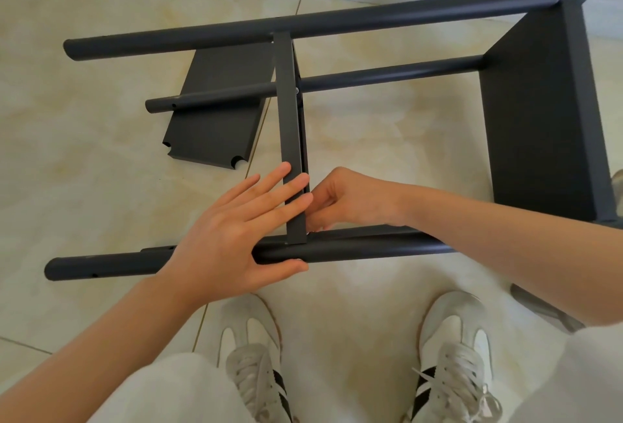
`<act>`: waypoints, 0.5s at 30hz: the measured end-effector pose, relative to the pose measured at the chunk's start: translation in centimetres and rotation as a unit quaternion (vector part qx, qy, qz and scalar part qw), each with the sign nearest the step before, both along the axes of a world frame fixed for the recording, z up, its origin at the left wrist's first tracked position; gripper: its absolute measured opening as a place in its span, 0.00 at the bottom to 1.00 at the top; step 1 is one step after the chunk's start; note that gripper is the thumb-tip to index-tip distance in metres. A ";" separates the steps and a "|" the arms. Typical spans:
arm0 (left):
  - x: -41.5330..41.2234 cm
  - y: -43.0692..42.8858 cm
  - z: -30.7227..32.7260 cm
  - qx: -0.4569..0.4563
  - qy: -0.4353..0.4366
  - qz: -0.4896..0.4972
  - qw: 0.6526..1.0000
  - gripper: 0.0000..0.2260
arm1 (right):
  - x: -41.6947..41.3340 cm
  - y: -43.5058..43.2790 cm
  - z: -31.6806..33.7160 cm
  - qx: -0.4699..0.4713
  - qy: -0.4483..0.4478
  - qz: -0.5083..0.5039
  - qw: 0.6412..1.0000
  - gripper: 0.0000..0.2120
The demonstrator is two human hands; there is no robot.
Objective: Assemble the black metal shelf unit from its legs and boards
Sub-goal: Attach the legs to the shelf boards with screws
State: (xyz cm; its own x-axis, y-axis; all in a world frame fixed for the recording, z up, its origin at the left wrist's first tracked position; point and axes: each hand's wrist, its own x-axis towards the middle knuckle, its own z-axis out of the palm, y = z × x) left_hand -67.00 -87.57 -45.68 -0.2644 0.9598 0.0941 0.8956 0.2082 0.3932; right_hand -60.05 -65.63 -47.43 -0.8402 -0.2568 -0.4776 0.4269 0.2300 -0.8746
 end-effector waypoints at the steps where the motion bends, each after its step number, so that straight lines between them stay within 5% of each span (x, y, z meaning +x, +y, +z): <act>1: 0.0 0.0 0.0 -0.001 0.000 0.001 1.000 0.34 | 0.0 -0.1 0.0 0.002 0.002 -0.004 1.000 0.07; 15: -0.1 0.1 0.1 -0.004 -0.003 0.000 1.000 0.34 | -0.5 0.3 -1.1 -0.068 -0.089 0.028 0.993 0.07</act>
